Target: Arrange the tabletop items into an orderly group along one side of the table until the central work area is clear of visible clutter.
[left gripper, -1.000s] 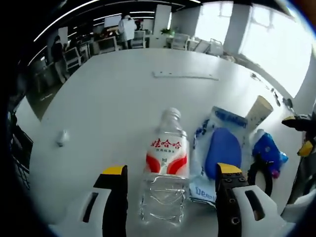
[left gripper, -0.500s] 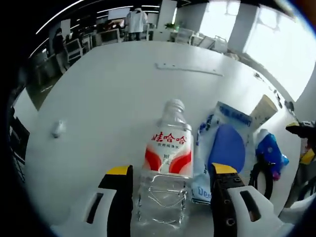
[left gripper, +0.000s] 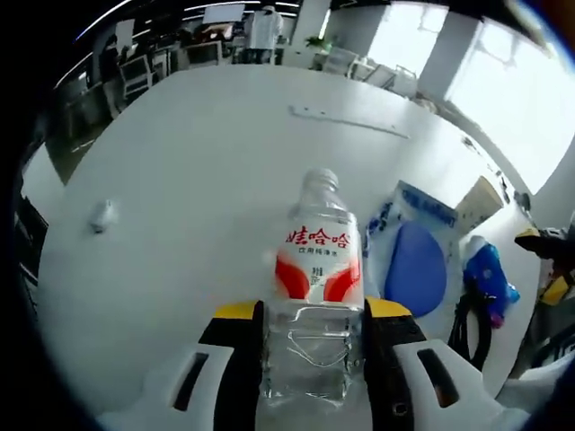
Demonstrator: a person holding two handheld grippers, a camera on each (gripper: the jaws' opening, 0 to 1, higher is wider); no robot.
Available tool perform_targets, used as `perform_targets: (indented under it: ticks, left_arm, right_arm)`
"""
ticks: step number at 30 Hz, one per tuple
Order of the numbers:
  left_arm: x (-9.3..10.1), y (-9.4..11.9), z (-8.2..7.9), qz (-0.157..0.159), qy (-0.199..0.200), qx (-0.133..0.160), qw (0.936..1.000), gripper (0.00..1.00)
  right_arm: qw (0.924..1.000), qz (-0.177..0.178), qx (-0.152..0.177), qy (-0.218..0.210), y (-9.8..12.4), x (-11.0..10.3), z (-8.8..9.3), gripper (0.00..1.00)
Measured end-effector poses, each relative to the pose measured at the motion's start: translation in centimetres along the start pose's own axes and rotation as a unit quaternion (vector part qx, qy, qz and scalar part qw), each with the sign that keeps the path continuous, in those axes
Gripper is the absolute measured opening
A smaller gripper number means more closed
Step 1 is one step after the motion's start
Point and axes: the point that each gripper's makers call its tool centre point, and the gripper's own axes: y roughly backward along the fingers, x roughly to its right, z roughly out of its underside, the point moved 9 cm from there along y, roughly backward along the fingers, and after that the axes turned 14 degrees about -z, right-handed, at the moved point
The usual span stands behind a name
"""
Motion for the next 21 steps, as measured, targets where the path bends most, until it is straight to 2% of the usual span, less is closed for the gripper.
perform_targets:
  ticks: [3,8,13,21]
  left_arm:
    - [0.0,0.1,0.1,0.003,0.005,0.006,1.0000,0.39]
    - [-0.1,0.0,0.1,0.007,0.010,0.010,0.9999,0.39]
    - [-0.1,0.0,0.2,0.009,0.012,0.013,0.9998,0.39]
    - [-0.2,0.1,0.3,0.016,0.019,0.023,0.9994,0.39]
  right_arm:
    - [1.0000,0.001,-0.003,0.001,-1.1,0.1,-0.9,0.51]
    - [0.9992,-0.021,0.022,-0.027,-3.5,-0.1,-2.9,0.51]
    - [0.9990,-0.039,0.021,-0.011,-5.8,-0.7,-4.6,0.51]
    - [0.9985,-0.053,0.011,-0.004,-7.5,-0.5,-5.6,0.51]
